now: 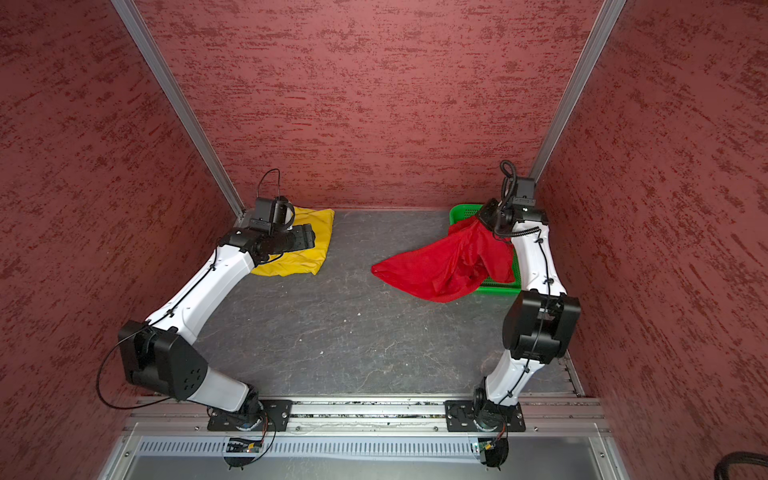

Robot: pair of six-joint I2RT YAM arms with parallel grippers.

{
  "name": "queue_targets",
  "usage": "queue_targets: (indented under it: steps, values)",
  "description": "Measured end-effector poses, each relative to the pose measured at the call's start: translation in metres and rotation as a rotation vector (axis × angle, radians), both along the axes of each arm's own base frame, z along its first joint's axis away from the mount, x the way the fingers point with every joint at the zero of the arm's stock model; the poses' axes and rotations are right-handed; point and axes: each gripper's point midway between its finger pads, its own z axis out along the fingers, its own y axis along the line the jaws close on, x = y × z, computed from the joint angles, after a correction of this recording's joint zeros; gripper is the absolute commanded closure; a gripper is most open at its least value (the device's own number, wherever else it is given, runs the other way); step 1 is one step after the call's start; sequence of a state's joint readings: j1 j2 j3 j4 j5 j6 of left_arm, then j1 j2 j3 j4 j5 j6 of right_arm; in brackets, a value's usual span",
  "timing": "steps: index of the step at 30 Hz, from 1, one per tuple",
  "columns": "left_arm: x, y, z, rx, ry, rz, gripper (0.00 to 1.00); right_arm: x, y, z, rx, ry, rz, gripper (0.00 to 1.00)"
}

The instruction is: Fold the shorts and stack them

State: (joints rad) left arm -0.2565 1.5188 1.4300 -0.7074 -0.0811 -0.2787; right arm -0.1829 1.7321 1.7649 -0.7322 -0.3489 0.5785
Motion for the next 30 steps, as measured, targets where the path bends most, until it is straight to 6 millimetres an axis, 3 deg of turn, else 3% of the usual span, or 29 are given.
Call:
queue_targets:
  steps: [5,10,13,14,15,16,18,20,23,30]
  values:
    - [0.005,-0.005,0.006,-0.002,-0.017,-0.011,0.12,-0.004,0.040,0.084,-0.012,-0.192,0.112,1.00]
    - [0.009,-0.007,0.012,-0.005,-0.035,-0.015,0.12,-0.019,0.133,0.156,-0.011,-0.362,0.348,1.00]
    - [0.010,-0.009,0.014,-0.006,-0.040,-0.018,0.12,-0.036,0.195,0.184,0.006,-0.436,0.499,1.00]
    - [0.010,-0.009,0.014,-0.006,-0.042,-0.018,0.12,-0.042,0.212,0.188,0.015,-0.444,0.542,0.98]
    - [0.010,-0.009,0.015,-0.006,-0.044,-0.018,0.12,-0.047,0.231,0.189,0.023,-0.445,0.586,0.79]
    - [0.011,-0.008,0.015,-0.005,-0.045,-0.017,0.12,-0.052,0.248,0.185,0.033,-0.430,0.624,0.64]
    - [0.011,-0.008,0.016,-0.003,-0.047,-0.015,0.12,-0.056,0.272,0.165,0.040,-0.371,0.676,0.54]
    - [0.011,-0.008,0.016,0.002,-0.047,-0.017,0.12,-0.055,0.280,0.137,0.020,-0.282,0.685,0.50]
    - [0.011,-0.007,0.016,0.012,-0.049,-0.021,0.12,-0.046,0.263,0.084,-0.063,-0.125,0.618,0.47]
    - [0.007,-0.010,0.005,0.006,-0.025,-0.037,0.12,-0.036,0.190,-0.026,-0.231,0.180,0.446,0.43]
